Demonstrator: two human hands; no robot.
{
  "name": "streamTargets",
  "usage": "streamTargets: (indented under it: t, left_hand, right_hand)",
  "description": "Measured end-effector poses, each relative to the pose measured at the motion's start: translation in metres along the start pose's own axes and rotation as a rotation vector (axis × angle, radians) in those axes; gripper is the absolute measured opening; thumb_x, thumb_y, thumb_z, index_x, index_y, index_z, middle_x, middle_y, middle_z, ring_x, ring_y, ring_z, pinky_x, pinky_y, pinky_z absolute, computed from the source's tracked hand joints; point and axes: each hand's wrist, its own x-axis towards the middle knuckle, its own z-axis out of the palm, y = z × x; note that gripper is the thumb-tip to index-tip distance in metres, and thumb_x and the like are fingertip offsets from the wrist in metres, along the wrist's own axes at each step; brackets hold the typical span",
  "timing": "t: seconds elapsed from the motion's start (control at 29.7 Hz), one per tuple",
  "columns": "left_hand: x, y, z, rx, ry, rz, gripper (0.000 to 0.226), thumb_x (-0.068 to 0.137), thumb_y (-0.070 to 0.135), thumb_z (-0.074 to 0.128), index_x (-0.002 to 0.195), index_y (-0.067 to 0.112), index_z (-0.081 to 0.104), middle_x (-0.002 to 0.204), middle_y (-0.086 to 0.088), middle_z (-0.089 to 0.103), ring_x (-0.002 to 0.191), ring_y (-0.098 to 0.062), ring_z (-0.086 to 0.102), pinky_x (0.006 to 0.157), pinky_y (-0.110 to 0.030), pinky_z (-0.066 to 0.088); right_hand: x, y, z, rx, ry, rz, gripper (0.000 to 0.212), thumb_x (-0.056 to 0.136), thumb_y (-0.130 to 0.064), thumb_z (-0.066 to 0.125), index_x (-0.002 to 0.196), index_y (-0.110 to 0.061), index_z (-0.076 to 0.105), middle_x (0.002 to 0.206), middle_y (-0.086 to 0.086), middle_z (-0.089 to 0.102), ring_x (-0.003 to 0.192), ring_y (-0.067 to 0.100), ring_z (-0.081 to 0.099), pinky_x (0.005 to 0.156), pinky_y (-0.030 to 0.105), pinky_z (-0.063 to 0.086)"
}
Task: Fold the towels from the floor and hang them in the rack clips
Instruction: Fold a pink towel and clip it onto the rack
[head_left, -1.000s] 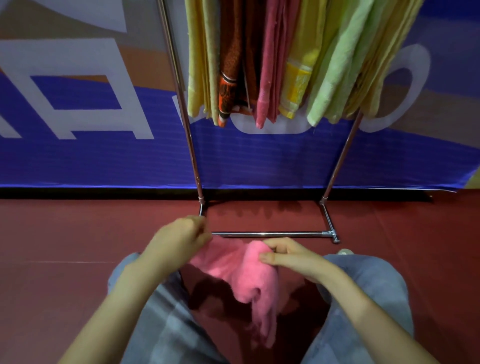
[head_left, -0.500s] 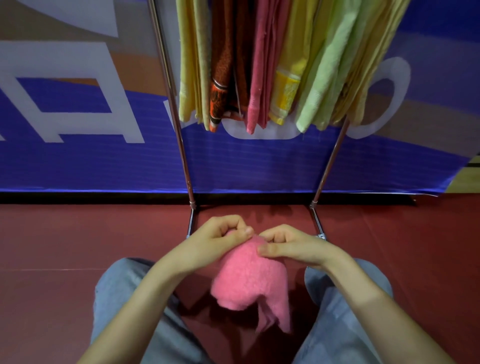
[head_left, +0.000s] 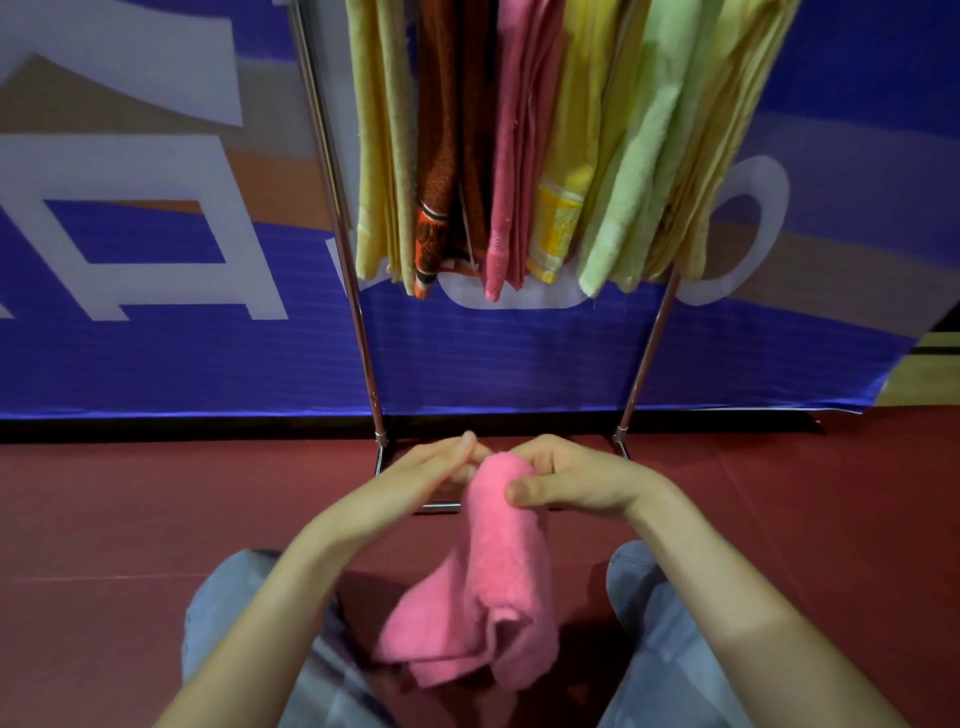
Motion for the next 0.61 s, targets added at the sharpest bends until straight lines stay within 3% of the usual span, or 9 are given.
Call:
streamTargets:
  t: [0.1, 0.3, 0.4, 0.44, 0.61]
  left_hand:
    - [0.007, 0.011, 0.009, -0.037, 0.048, -0.025, 0.045, 0.074, 0.054, 0.037, 0.082, 0.022, 0.068, 0.076, 0.010, 0.073, 0.080, -0.004, 0.065, 0.079, -0.019, 0.051]
    - [0.006, 0.037, 0.018, -0.058, 0.053, -0.022, 0.044, 0.072, 0.057, 0.045, 0.095, 0.026, 0.068, 0.101, -0.001, 0.071, 0.103, -0.019, 0.063, 0.096, -0.029, 0.046]
    - [0.002, 0.049, 0.021, -0.009, 0.050, -0.021, 0.056, 0.070, 0.070, 0.051, 0.105, 0.029, 0.067, 0.117, -0.021, 0.063, 0.111, -0.036, 0.056, 0.105, -0.055, 0.033]
    - [0.001, 0.052, 0.022, -0.024, 0.056, -0.022, 0.059, 0.068, 0.070, 0.052, 0.107, 0.028, 0.066, 0.118, -0.023, 0.061, 0.110, -0.036, 0.056, 0.105, -0.057, 0.031]
    - [-0.006, 0.084, 0.029, -0.064, 0.072, 0.053, 0.059, 0.073, 0.054, 0.043, 0.111, 0.014, 0.064, 0.113, -0.012, 0.067, 0.109, -0.025, 0.061, 0.100, -0.038, 0.046]
  right_hand:
    - [0.002, -0.005, -0.006, 0.021, 0.055, -0.026, 0.056, 0.049, -0.060, 0.076, 0.086, -0.019, 0.067, 0.076, -0.013, 0.072, 0.074, -0.001, 0.065, 0.070, 0.013, 0.049]
    - [-0.013, -0.014, -0.013, 0.075, 0.161, -0.051, 0.065, 0.042, -0.058, 0.081, 0.091, -0.017, 0.067, 0.077, -0.007, 0.074, 0.073, 0.004, 0.067, 0.066, 0.014, 0.051]
    - [-0.020, -0.024, -0.013, 0.059, 0.196, -0.068, 0.064, 0.042, -0.059, 0.080, 0.090, -0.019, 0.068, 0.078, -0.007, 0.074, 0.073, 0.004, 0.068, 0.065, 0.015, 0.051]
    - [-0.023, -0.027, -0.012, 0.058, 0.200, -0.075, 0.062, 0.042, -0.059, 0.080, 0.089, -0.019, 0.069, 0.079, -0.007, 0.074, 0.074, 0.004, 0.068, 0.066, 0.015, 0.051]
    - [-0.034, -0.051, -0.008, 0.010, 0.236, -0.116, 0.071, 0.045, -0.058, 0.080, 0.099, -0.015, 0.066, 0.083, -0.005, 0.074, 0.078, 0.005, 0.067, 0.068, 0.015, 0.051]
